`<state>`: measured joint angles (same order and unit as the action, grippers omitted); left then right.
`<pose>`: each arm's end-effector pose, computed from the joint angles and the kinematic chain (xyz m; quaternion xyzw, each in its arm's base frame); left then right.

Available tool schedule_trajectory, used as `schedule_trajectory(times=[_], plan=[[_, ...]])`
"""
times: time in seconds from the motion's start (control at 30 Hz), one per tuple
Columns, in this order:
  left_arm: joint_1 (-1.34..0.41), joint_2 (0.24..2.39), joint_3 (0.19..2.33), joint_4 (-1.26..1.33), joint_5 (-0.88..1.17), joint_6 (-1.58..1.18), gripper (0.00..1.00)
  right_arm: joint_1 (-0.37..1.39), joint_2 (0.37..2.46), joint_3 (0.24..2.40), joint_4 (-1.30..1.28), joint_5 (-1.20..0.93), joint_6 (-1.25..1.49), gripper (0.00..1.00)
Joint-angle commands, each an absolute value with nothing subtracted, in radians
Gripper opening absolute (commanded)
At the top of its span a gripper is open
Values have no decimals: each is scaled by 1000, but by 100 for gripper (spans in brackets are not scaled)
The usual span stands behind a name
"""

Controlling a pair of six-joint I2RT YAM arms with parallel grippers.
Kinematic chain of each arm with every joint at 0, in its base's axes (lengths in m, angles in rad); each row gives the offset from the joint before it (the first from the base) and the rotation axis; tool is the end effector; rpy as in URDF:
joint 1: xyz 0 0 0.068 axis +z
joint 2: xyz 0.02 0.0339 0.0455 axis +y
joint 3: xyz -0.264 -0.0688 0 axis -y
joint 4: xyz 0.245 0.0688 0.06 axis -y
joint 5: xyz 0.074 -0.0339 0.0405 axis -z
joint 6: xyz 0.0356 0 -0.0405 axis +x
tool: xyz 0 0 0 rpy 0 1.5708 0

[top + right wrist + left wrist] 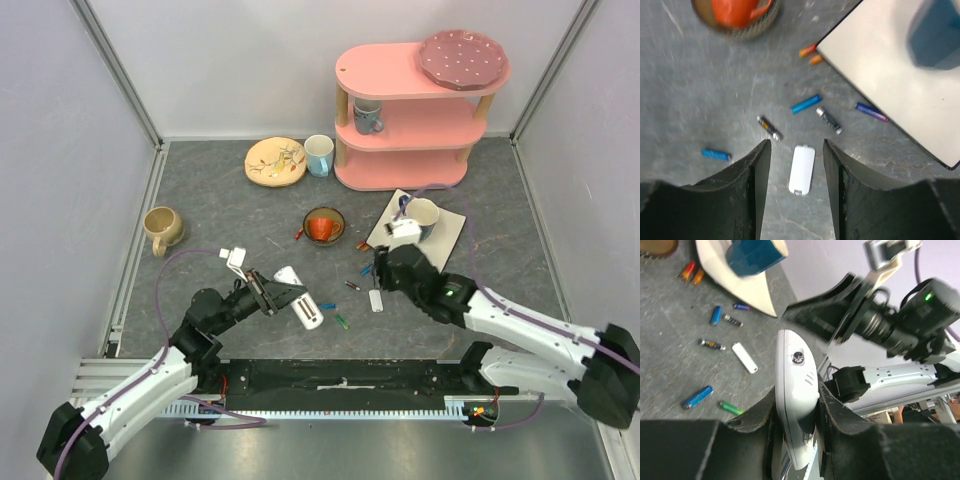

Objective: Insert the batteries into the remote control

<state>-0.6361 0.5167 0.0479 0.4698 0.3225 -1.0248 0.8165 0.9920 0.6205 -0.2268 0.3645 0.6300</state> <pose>0.1091 -0.0946 0.1869 -0.0233 0.7064 -0.5920 0.3873 0.1560 0.1475 0.2411 0.0034 0.8736 0.1840 0.4506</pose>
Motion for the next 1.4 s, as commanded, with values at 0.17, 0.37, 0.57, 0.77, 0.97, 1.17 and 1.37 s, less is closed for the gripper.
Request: schedule_trajectory(times=[0.17, 0.37, 0.57, 0.77, 0.97, 1.17, 1.37], plan=[[-632, 361, -31, 356, 275, -968, 2, 1032, 1239, 713, -284, 528, 505, 57], [-632, 330, -5, 259, 299, -930, 2, 1051, 1227, 641, -124, 264, 508, 55], [-632, 362, -5, 267, 333, -928, 2, 1112, 1241, 618, -77, 198, 508, 55], [-632, 324, -35, 293, 350, -960, 2, 1158, 1299, 618, -64, 213, 515, 54], [-632, 270, -41, 272, 353, -963, 2, 1190, 1354, 611, -43, 245, 522, 51], [-632, 261, -46, 272, 368, -968, 2, 1215, 1399, 614, -18, 253, 526, 46], [-632, 258, -48, 273, 365, -966, 2, 1220, 1425, 611, -25, 271, 535, 41]])
